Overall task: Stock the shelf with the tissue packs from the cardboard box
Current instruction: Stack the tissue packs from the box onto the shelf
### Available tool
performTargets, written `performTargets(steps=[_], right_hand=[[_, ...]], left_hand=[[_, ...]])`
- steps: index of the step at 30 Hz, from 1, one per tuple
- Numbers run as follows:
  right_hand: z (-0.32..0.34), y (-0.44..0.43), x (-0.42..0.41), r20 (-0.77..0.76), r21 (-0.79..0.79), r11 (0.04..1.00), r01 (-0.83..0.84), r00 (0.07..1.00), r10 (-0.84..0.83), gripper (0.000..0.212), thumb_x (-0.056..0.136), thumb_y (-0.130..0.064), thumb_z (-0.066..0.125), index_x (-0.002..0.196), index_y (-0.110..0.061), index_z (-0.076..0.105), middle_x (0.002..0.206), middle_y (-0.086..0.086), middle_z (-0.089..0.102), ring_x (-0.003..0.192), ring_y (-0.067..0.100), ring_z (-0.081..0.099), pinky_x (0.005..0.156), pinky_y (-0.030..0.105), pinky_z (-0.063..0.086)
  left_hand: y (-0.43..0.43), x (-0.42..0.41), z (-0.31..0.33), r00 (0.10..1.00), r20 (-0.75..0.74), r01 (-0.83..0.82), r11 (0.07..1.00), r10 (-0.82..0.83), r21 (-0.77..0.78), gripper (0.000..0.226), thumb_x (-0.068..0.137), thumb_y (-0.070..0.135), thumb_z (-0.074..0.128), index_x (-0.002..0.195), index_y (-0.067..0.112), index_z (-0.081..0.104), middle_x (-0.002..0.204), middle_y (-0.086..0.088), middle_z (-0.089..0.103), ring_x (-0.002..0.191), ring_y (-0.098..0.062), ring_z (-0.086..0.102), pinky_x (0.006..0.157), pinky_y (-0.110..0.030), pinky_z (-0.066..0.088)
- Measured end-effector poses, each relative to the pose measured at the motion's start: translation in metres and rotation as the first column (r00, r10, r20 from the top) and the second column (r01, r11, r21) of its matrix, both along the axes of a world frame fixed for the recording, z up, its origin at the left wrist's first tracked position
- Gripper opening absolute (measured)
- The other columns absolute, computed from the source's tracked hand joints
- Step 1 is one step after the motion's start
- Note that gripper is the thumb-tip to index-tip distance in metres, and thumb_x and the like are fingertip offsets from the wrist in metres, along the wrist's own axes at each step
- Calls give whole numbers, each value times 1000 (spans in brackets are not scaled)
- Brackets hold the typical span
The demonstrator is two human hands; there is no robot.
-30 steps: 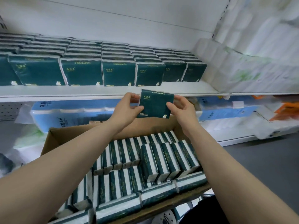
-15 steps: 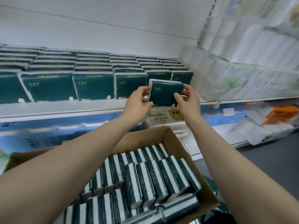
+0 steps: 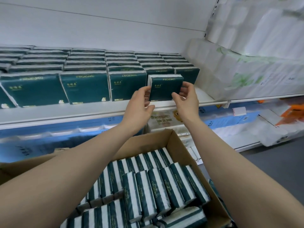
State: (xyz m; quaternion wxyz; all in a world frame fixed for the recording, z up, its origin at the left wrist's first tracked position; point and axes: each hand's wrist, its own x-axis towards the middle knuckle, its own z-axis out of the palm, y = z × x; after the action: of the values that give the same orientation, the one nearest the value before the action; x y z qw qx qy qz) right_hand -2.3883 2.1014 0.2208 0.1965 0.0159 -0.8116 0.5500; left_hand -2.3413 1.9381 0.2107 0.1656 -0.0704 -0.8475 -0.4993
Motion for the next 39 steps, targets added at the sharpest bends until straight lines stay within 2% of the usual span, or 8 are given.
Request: performTargets(steps=[5, 8, 16, 22, 29, 33, 37, 39], right_hand=[[-5, -5, -5, 23, 79, 997, -11, 1000, 9, 51, 96, -16, 61, 144, -21, 43, 127, -4, 57, 99, 0, 54, 75, 3, 42], [-5, -7, -7, 37, 102, 994, -27, 999, 23, 54, 97, -17, 60, 147, -22, 40, 136, -4, 57, 107, 4, 55, 88, 14, 44], [-5, -12, -8, 83, 212, 973, -94, 993, 78, 58, 97, -22, 57, 150, -28, 36, 134, -5, 61, 111, 11, 61, 100, 38, 52], [-1, -11, 20, 115, 155, 983, -101, 990, 84, 66, 99, -16, 57, 156, -27, 25, 154, -2, 41, 130, 13, 48, 100, 26, 42], [-19, -14, 80, 71, 191, 973, -133, 990, 121, 54, 94, -12, 63, 144, -23, 44, 132, -4, 53, 107, 1, 56, 95, 20, 50], [-40, -20, 123, 127, 257, 946, -200, 977, 172, 49, 93, -13, 65, 139, -20, 51, 131, -4, 57, 111, 6, 57, 96, 24, 50], [-56, -29, 161, 218, 338, 903, -267, 955, 201, 43, 92, -19, 67, 133, -20, 56, 120, -4, 62, 101, 7, 60, 91, 28, 53], [-59, -33, 177, 263, 402, 866, -298, 943, 203, 37, 91, -22, 68, 127, -22, 59, 112, -7, 63, 91, 6, 60, 85, 26, 51]], left_hand=[[-2, -4, -3, 1000, -7, -2, 1000, 2, -17, 60, 95, 11, 56, 149, 21, 31, 143, -2, 41, 117, -6, 49, 98, -16, 37], [-3, -5, -4, 1000, 5, 10, 1000, -10, -29, 62, 96, 11, 54, 151, 21, 29, 147, -3, 37, 113, -1, 45, 96, -14, 36], [-4, -5, -1, 997, 71, 36, 996, -30, -86, 63, 98, 15, 52, 154, 19, 22, 156, -1, 27, 126, -14, 49, 98, -16, 36], [-11, 8, -5, 999, 24, 30, 999, -29, -44, 59, 96, 9, 55, 150, 19, 33, 148, -2, 39, 127, -16, 48, 103, -20, 37], [-30, 57, -21, 992, -118, 45, 999, -44, 3, 42, 90, -1, 56, 127, 19, 59, 122, 1, 54, 113, -12, 55, 104, -28, 46], [-38, 90, -36, 999, -20, 49, 997, -50, -61, 33, 90, 4, 58, 117, 21, 64, 118, 2, 57, 112, -13, 55, 102, -32, 45], [-44, 125, -56, 973, 211, 130, 980, -96, -154, 34, 96, 11, 53, 126, 24, 58, 126, 7, 56, 116, -8, 52, 97, -22, 40], [-47, 137, -69, 937, 330, 176, 972, -117, -157, 42, 95, 3, 49, 132, 21, 55, 135, 3, 56, 125, -13, 50, 101, -25, 40]])
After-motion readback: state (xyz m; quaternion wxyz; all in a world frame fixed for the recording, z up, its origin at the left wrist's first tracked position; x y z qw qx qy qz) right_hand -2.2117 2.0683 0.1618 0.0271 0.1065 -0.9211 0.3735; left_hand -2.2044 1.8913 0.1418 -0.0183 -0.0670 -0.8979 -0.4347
